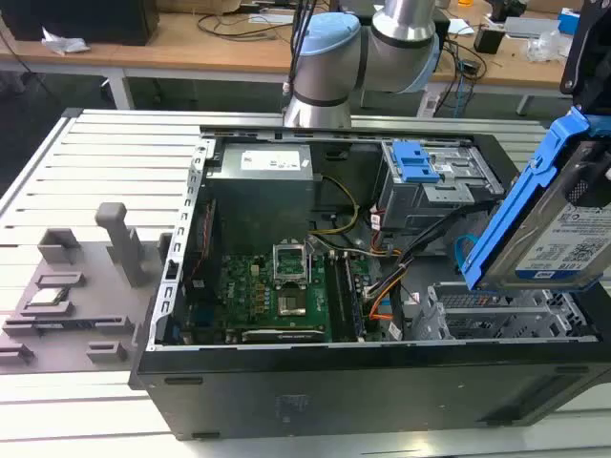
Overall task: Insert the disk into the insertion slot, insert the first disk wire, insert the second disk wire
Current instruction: 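Insert the disk into the insertion slot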
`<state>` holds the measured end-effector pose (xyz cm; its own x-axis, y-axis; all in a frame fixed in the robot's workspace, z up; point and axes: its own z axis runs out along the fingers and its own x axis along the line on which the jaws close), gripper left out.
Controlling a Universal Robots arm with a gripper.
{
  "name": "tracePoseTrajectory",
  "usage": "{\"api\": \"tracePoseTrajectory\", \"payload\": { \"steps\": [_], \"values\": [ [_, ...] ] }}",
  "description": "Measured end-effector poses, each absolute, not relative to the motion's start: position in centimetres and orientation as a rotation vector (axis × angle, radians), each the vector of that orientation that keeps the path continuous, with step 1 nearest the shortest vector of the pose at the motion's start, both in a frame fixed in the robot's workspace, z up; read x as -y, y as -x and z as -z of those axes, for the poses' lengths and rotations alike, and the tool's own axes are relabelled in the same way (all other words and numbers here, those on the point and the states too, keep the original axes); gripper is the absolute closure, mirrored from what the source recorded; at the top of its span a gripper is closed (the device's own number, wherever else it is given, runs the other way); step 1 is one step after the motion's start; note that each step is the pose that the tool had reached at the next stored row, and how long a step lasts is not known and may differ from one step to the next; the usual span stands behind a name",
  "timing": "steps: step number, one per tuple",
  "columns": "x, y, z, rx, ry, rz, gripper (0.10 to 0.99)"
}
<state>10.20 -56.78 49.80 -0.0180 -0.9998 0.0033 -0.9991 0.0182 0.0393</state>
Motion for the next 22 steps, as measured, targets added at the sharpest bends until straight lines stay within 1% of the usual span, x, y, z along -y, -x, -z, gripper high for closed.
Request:
{"api": "tracePoseTrajectory", "payload": {
  "steps": [7, 22],
  "values": [
    [55.7, -10.2, -49.2, 2.220, -2.180, 0.040, 0.722],
    [55.6, -10.2, -47.4, 2.220, -2.180, 0.040, 0.722]
  ]
}}
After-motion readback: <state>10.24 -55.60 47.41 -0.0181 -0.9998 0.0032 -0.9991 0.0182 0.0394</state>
